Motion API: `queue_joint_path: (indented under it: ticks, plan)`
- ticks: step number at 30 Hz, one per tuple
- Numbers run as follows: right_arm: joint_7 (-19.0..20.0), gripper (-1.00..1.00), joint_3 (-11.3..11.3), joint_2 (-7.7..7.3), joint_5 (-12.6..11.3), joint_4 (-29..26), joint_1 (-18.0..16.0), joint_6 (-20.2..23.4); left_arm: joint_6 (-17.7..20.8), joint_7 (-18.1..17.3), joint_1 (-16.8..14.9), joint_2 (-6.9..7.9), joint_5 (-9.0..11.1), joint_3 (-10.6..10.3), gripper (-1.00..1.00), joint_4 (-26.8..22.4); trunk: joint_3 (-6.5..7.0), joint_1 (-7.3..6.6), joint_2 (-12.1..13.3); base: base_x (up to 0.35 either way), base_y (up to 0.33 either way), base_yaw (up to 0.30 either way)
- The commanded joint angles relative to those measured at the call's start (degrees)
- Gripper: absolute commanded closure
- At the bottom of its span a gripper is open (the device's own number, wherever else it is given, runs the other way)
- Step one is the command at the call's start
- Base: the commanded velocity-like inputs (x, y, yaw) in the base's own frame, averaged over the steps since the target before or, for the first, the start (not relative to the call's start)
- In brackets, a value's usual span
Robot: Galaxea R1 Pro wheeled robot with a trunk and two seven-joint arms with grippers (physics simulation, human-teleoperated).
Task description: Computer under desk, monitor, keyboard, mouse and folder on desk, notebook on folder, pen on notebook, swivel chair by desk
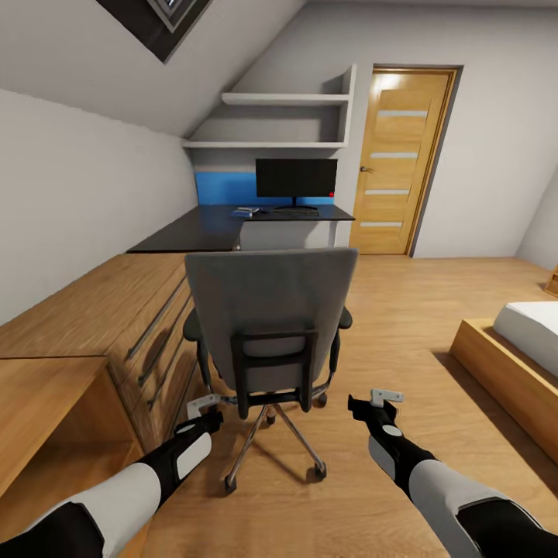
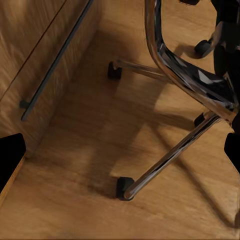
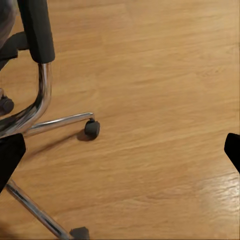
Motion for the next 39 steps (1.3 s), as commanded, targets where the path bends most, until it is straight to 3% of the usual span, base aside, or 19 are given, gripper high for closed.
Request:
queue_joint_path:
  ticks: [1, 4, 12, 39]
  plan:
    - [-0.23, -1.0, 0.47, 0.31, -0.49, 0.02, -0.03, -0.31, -0.51, 0.32, -0.06, 0.0, 0.56, -0.49, -1.0, 0.05, -0.24, 0.21, -0.44, 0.0, 0.0, 0.0]
    - [-0.31, -1.0, 0.45, 1.38, -0.51, 0.08, 0.0, -0.73, -1.29, 0.32, -0.09, -0.08, 0.59, -0.53, -1.0, 0.3, -0.78, 0.87, -1.64, 0.0, 0.0, 0.0]
    - [-0.26, -1.0, 0.51, 2.01, -0.17, -0.06, 0.07, -1.37, -1.64, 0.32, -0.1, -0.11, 0.6, -0.57, -1.0, 0.4, -2.21, 2.63, -4.85, 0.0, 0.0, 0.0]
    - [-0.29, -1.0, 0.5, 2.41, 0.03, -0.03, 0.19, -5.47, -1.76, 0.32, -0.1, -0.12, 0.52, -0.67, -1.0, 0.42, -7.06, 8.56, -15.68, 0.0, 0.0, 0.026]
